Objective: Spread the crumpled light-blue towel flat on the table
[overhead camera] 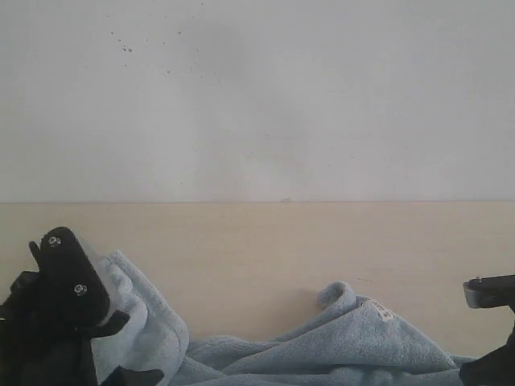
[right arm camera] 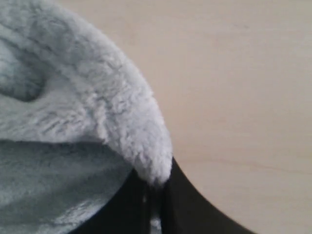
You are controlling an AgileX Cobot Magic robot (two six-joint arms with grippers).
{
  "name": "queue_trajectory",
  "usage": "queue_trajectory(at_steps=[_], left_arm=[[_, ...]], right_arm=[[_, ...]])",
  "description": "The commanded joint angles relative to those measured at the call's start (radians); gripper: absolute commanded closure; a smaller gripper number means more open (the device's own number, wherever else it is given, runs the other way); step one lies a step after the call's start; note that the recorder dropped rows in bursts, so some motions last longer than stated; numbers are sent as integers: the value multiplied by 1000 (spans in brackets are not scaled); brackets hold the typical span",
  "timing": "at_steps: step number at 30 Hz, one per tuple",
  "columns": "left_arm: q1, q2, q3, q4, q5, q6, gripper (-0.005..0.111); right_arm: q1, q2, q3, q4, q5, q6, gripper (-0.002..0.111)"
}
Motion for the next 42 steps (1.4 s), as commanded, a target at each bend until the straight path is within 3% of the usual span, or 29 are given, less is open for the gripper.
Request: queue_trajectory(at_steps=[1, 7, 20, 24, 28, 31, 36, 42], left_arm=[[-1, 54, -4, 1, -24, 46, 43], [-38, 173, -4, 206, 28, 224, 43], [-38, 275, -24, 240, 85, 224, 45], [-38, 275, -57, 239, 148, 158, 69], [-38, 275, -75, 239, 192, 112, 103], [-38, 249, -90, 239, 205, 102, 103], [-35, 85, -156, 249, 327, -158, 103], [-35, -204, -122, 412, 518, -458, 103]], right_arm=[[-1, -11, 22, 182, -95, -150, 108], [-1, -11, 22, 245, -98, -192, 108], [-1, -11, 22, 300, -97, -193, 108], [-1, -11, 22, 300, -99, -193, 108], [-1, -11, 22, 300, -99, -193, 108], [-1, -13, 22, 298, -108, -203, 108], [-1, -88, 22, 303, -177, -203, 108], [-1, -297, 22, 437, -283, -218, 108]])
